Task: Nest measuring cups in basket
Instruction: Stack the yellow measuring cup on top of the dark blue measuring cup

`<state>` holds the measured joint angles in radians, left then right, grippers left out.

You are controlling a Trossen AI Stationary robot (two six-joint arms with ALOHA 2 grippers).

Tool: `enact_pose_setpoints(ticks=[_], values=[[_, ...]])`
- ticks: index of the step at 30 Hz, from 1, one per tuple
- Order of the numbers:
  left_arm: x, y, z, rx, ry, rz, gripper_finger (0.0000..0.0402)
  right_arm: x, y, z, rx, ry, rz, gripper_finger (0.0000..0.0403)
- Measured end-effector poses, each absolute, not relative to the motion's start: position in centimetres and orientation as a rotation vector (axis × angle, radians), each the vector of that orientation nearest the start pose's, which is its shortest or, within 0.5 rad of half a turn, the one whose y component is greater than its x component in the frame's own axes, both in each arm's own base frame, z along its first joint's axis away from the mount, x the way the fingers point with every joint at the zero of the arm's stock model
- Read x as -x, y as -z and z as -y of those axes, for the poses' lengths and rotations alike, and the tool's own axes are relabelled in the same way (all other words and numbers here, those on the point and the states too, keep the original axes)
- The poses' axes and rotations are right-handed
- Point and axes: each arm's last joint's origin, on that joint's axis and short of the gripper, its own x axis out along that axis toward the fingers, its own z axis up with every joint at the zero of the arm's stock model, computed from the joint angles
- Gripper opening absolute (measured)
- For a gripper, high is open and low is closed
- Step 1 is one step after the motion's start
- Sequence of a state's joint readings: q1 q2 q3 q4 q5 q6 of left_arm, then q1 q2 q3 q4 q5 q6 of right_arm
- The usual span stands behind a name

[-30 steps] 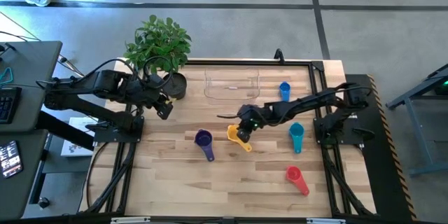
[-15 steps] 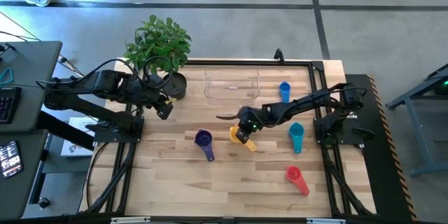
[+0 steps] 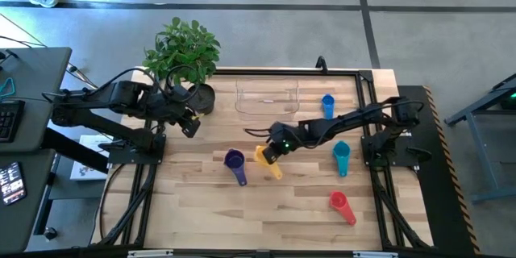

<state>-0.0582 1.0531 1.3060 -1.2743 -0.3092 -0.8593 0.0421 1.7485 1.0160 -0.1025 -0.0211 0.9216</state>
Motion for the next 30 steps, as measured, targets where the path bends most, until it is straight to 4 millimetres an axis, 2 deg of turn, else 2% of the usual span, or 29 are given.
enact_pose_setpoints(ticks=[5,11,17,23,30], values=[[-16.6,-36.9,0.1,0.588,-0.644,-0.845,0.0062,-37.3,-21.3,-2.1,-0.853,0.386,-0.696,0.0002],[-17.3,-36.5,0.1,0.565,-0.647,-0.874,0.0062,-38.4,-25.9,-2.3,-0.778,0.525,-0.626,0.0001],[-17.9,-36.1,0.2,0.502,-0.626,-0.913,0.0062,-38.8,-28.8,-2.2,-0.733,0.605,-0.579,0.0001],[-17.9,-36.1,0.2,0.480,-0.614,-0.921,0.0062,-40.0,-29.7,-2.1,-0.756,0.630,-0.528,0.0001],[-17.8,-36.1,0.2,0.454,-0.601,-0.937,0.0062,-43.1,-28.6,-3.2,-0.781,0.592,-0.590,0.0000]])
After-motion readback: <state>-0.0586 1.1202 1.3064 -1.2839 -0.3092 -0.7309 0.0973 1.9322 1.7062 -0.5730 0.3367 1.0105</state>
